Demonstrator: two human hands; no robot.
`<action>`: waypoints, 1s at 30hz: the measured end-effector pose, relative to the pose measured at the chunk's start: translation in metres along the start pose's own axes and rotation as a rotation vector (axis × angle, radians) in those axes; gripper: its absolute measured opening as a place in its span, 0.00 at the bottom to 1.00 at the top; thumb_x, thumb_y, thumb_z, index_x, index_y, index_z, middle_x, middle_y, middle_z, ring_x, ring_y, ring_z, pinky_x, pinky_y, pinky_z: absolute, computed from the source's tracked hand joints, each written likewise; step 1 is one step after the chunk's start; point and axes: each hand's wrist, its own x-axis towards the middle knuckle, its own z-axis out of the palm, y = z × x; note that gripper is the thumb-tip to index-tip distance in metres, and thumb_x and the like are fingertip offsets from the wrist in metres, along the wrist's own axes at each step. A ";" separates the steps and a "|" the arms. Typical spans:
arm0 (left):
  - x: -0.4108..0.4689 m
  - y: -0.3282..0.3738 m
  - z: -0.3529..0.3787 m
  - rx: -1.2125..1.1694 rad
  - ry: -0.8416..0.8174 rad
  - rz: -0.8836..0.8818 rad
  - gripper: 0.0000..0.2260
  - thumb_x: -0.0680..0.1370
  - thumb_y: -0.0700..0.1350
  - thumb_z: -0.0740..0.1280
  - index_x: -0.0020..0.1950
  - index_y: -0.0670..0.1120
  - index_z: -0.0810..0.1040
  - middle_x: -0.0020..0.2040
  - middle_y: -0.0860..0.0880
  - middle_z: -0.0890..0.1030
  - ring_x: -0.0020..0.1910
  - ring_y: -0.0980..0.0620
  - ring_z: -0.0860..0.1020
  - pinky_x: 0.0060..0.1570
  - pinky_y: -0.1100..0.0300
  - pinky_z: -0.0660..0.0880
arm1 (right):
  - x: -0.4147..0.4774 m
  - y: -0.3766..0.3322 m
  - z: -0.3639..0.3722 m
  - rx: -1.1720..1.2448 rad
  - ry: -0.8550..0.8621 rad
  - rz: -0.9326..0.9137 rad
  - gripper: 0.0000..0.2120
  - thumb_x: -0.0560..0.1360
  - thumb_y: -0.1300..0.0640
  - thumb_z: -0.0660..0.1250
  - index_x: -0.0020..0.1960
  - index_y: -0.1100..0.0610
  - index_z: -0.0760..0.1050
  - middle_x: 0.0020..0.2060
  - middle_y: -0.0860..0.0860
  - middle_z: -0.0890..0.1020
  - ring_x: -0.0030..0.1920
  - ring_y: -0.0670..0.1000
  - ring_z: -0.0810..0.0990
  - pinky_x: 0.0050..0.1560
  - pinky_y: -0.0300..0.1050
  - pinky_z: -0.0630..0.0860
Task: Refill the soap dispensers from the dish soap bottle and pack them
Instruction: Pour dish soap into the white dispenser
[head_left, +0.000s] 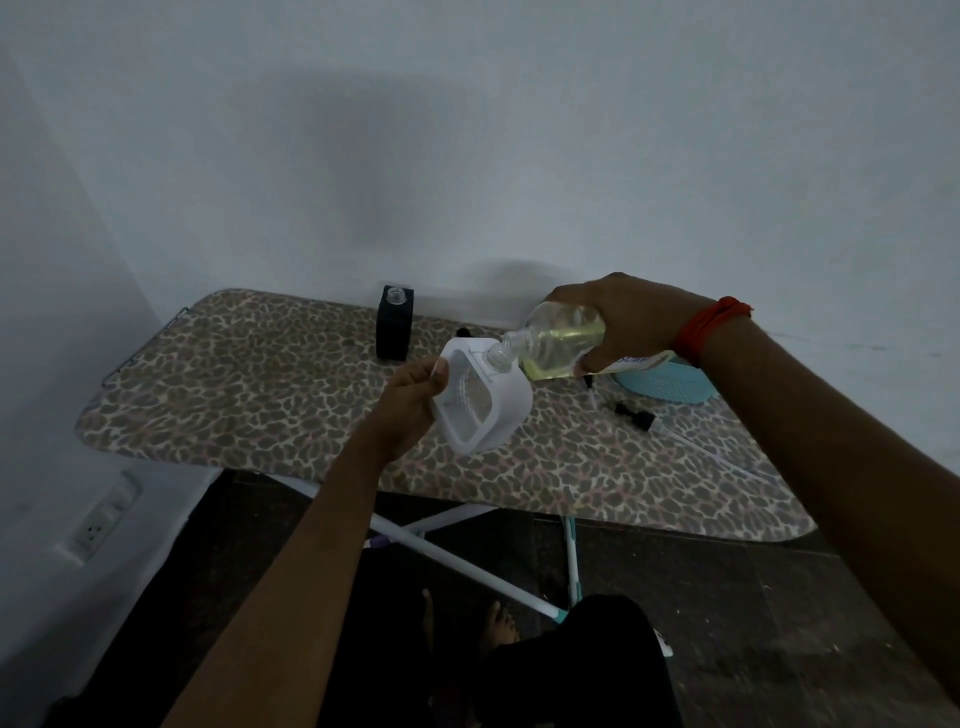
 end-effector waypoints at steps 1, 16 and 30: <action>0.000 0.000 0.001 -0.002 0.001 0.000 0.14 0.81 0.45 0.59 0.55 0.45 0.84 0.56 0.42 0.83 0.56 0.45 0.80 0.58 0.50 0.77 | 0.000 0.000 -0.001 -0.007 -0.001 0.003 0.36 0.66 0.50 0.81 0.71 0.46 0.71 0.58 0.48 0.82 0.55 0.51 0.79 0.56 0.51 0.76; -0.001 0.000 0.002 -0.010 0.029 -0.020 0.14 0.83 0.43 0.57 0.58 0.41 0.81 0.56 0.42 0.83 0.55 0.45 0.81 0.56 0.52 0.78 | 0.001 -0.008 -0.006 -0.072 -0.021 0.017 0.37 0.65 0.48 0.80 0.71 0.44 0.70 0.58 0.47 0.82 0.55 0.52 0.79 0.57 0.56 0.77; -0.002 0.002 0.003 -0.029 0.031 -0.014 0.13 0.80 0.45 0.60 0.55 0.44 0.84 0.54 0.42 0.83 0.53 0.46 0.81 0.55 0.52 0.79 | 0.001 -0.018 -0.015 -0.137 -0.034 0.058 0.38 0.66 0.50 0.80 0.73 0.46 0.69 0.60 0.49 0.81 0.58 0.54 0.78 0.59 0.56 0.76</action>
